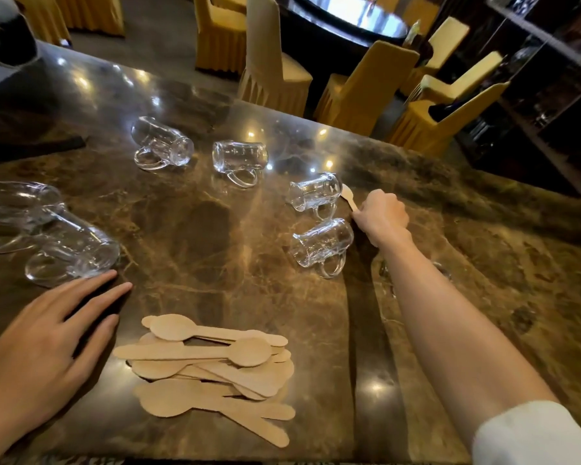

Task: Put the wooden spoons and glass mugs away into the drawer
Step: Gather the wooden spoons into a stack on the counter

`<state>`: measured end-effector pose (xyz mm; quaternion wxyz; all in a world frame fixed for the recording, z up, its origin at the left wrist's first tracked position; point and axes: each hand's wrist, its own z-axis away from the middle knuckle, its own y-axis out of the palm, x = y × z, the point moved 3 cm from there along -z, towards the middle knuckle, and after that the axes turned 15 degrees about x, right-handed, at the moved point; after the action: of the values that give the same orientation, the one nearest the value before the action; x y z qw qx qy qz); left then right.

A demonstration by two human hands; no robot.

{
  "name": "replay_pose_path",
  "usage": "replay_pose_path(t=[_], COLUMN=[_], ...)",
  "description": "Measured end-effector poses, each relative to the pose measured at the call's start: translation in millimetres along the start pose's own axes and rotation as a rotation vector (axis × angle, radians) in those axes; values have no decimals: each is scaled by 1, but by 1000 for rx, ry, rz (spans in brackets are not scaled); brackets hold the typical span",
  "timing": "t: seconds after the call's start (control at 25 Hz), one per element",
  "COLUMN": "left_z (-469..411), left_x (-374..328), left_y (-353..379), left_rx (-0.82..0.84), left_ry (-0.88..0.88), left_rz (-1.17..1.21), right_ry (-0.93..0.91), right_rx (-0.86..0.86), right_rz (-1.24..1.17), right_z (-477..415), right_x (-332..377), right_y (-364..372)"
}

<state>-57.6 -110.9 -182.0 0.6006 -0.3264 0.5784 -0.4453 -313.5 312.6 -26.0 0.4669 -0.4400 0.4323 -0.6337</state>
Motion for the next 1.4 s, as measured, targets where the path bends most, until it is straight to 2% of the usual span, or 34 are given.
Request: replay_pose_path(t=[0.2, 0.36, 0.44, 0.52, 0.6, 0.68, 0.8, 0.88, 1.12, 1.4], left_z=[5, 14, 16, 18, 19, 19, 20, 20, 23, 24], left_x=[-54, -94, -106, -109, -109, -107, -107, -106, -108, -109], left_y=[-41, -68, -76, -77, -77, -76, -76, -75, -75, -74], left_rx=[-37, -106, -93, -77, -70, -71, -73, -73, -71, -69], left_ry=[14, -3, -28, -48, -43, -39, -31, -33, -41, -46], left_rz=[-29, -54, -69, -79, -79, -83, -92, -90, -94, -74], right_ry=[43, 89, -16, -220, -414, -554, -676, -744, -835, -854], right_rx=[-55, -149, -192, -196, -154, -24, 207, 274, 305, 293], right_rz=[-47, -112, -177, -238, -237, -199, -157, -126, 27, 75], right_z=[5, 21, 43, 78, 122, 163, 209, 228, 253, 258], right_x=[1, -4, 3, 20, 44, 66, 88, 96, 99, 92], right_y=[-7, -39, -55, -64, -67, -59, -33, -12, 44, 59])
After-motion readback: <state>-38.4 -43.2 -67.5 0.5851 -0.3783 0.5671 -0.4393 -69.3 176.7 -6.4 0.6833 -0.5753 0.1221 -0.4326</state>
